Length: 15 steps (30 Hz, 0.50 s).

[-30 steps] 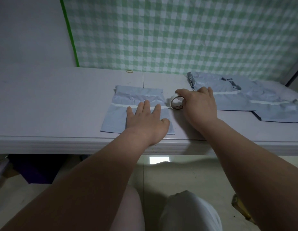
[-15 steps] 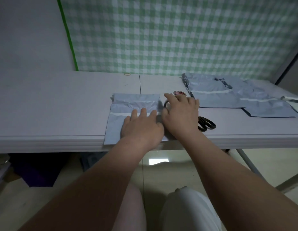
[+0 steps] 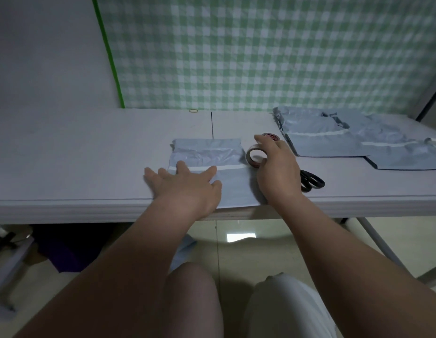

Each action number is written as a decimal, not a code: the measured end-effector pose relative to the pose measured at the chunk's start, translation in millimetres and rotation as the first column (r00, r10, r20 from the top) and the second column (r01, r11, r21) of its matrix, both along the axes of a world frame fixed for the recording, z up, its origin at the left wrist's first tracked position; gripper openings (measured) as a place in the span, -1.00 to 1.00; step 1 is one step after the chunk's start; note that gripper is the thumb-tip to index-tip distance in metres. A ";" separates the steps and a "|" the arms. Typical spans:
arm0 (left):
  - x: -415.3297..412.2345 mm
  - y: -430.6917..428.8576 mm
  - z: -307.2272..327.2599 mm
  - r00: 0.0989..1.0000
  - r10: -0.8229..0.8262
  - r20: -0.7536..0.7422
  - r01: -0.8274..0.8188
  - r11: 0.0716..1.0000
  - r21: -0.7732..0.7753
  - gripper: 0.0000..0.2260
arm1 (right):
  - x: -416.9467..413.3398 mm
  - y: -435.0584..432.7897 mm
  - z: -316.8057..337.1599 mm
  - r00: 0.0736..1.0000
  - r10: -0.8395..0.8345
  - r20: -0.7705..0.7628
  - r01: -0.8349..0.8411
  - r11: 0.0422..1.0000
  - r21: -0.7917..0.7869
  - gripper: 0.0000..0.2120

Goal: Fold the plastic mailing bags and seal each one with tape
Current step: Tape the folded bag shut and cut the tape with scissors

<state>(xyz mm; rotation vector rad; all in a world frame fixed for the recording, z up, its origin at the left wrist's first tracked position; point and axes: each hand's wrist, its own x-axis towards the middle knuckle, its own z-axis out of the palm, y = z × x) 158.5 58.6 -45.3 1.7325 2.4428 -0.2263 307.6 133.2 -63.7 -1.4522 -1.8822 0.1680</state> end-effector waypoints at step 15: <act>29.4 78.2 -6.0 0.760 -0.347 0.549 -0.097 0.776 0.624 -0.90 | 47.2 13.8 23.1 0.988 -0.093 0.121 0.101 0.993 -0.057 -0.82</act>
